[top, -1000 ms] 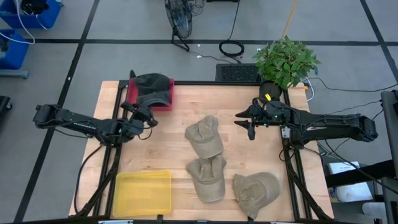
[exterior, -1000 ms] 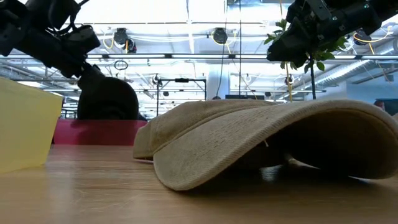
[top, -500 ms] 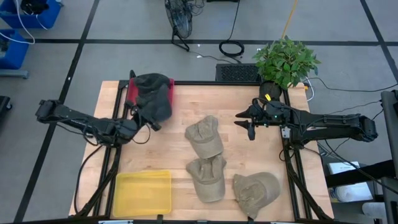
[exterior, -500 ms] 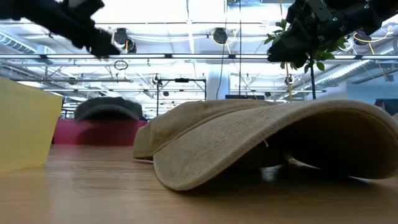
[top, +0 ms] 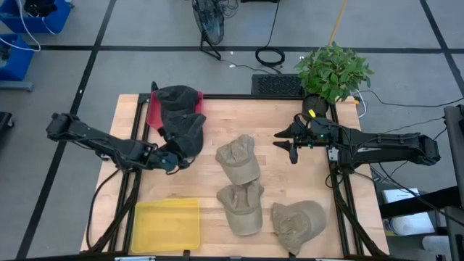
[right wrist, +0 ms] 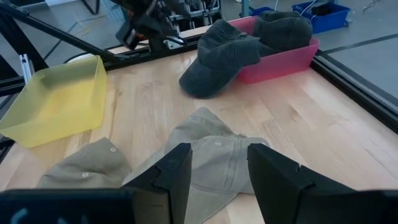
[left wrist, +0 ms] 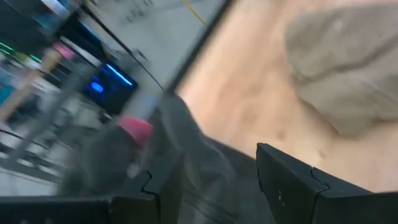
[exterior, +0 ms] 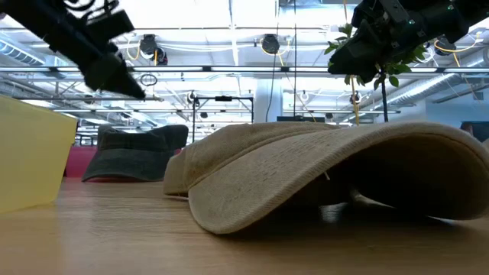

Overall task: Pick & Place hat
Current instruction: Put the black cap into the red bin

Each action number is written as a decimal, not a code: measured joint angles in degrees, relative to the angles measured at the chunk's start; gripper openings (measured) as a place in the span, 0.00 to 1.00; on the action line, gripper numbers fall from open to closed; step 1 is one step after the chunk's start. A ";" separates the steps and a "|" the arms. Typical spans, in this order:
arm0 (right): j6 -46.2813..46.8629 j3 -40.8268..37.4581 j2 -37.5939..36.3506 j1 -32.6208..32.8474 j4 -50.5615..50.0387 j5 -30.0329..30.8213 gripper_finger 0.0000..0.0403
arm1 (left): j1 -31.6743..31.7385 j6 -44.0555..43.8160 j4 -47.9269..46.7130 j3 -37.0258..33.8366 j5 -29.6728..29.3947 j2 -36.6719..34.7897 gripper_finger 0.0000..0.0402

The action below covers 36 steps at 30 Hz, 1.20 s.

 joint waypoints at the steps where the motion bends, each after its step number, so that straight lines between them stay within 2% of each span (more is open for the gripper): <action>1: -0.02 0.00 -0.02 0.00 0.00 0.02 0.35 | 0.60 -1.07 -0.60 0.00 2.03 0.49 0.49; 8: -0.60 0.00 -0.02 0.00 0.00 0.08 0.35 | 7.36 -2.48 -10.95 0.04 6.64 3.44 0.49; 12: -1.14 0.02 -0.02 0.00 0.00 0.15 0.35 | 14.45 -1.21 -12.95 0.04 19.52 3.49 0.49; 18: -1.51 0.02 0.00 -0.04 0.02 0.15 0.35 | 19.27 8.80 -10.49 0.04 20.96 3.18 0.54; 20: -1.51 0.02 -0.02 -0.04 -0.02 0.15 0.35 | 20.55 11.38 -8.96 0.04 23.26 3.27 0.56; 23: -2.15 0.02 -0.02 -0.04 -0.02 0.15 0.35 | 22.51 13.39 -8.13 0.04 27.27 3.30 0.59; 26: -2.58 0.02 -0.01 -0.04 -0.02 0.15 0.35 | 25.10 14.62 -8.29 0.04 27.40 3.35 0.59; 31: -2.58 0.02 -0.02 -0.04 -0.02 0.15 0.35 | 28.18 16.59 -8.21 0.04 28.54 3.35 0.49; 36: -3.02 0.02 0.00 -0.04 -0.04 0.15 0.35 | 29.47 17.73 -8.21 0.04 30.69 3.35 0.26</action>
